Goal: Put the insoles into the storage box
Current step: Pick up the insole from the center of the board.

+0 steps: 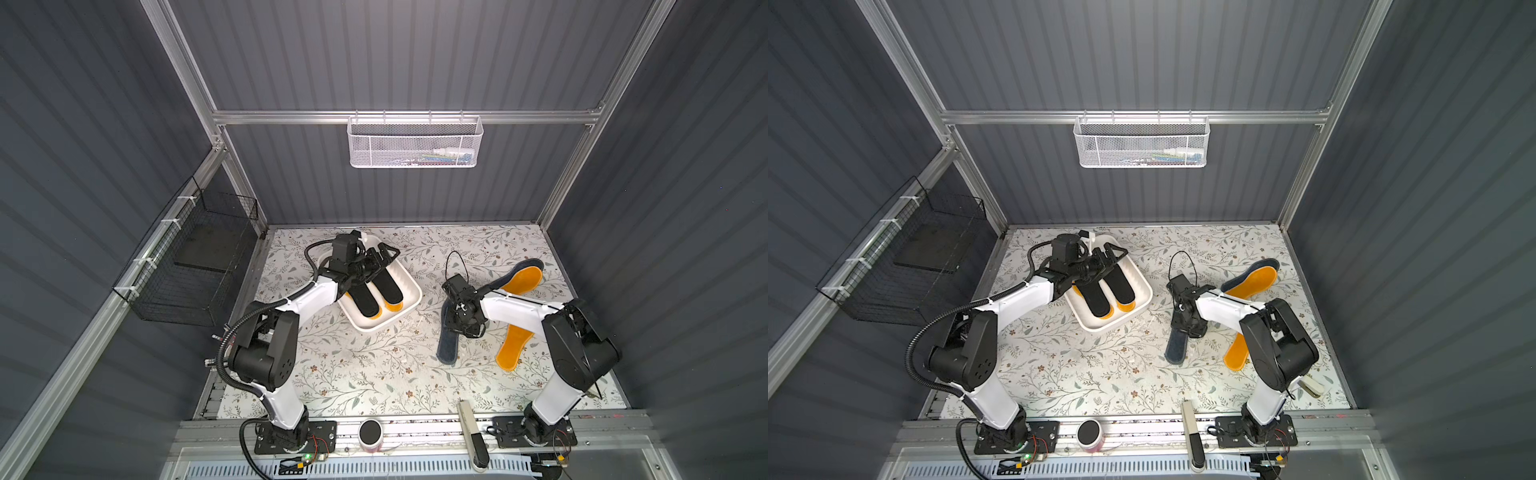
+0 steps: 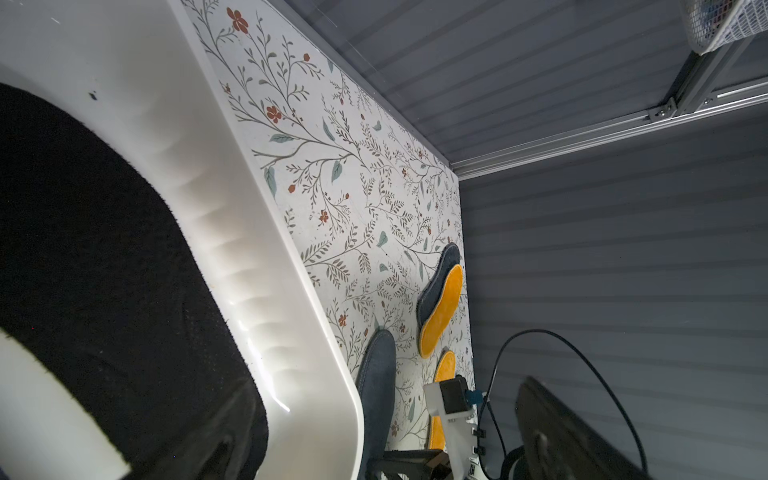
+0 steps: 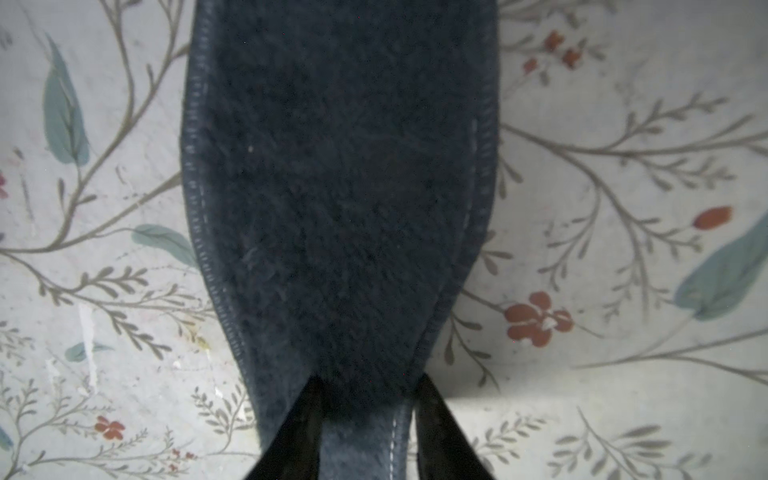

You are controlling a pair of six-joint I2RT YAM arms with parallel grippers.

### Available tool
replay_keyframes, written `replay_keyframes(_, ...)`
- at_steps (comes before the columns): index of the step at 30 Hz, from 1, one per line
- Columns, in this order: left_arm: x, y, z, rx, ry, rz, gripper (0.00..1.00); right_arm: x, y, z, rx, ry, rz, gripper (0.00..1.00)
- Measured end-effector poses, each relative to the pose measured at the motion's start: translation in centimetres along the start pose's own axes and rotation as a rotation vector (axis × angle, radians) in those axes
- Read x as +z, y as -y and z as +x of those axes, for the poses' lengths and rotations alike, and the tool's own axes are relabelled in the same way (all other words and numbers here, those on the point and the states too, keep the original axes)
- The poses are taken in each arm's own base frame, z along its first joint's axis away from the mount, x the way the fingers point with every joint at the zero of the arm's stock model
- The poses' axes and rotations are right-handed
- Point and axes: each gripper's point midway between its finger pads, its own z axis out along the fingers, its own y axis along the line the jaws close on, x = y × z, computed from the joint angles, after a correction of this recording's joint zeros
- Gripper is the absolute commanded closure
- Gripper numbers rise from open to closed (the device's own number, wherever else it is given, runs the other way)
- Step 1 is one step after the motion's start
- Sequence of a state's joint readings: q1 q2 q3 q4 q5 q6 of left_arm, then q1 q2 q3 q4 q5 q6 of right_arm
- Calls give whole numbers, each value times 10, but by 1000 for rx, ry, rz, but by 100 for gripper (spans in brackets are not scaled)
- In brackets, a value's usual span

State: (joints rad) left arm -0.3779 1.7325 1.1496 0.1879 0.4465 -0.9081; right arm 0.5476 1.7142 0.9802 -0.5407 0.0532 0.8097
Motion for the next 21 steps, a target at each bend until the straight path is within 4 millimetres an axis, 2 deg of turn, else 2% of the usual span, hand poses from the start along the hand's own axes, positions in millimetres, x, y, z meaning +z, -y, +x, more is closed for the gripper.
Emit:
replay_keyframes(15,0,-3,2,4,-3,-5,0,1,-8,-5,-17,42,-45,90)
replay_keyframes(21,0,-3,2,4,-3,-5,1,-5,-3,-7,-61,85,-51,94)
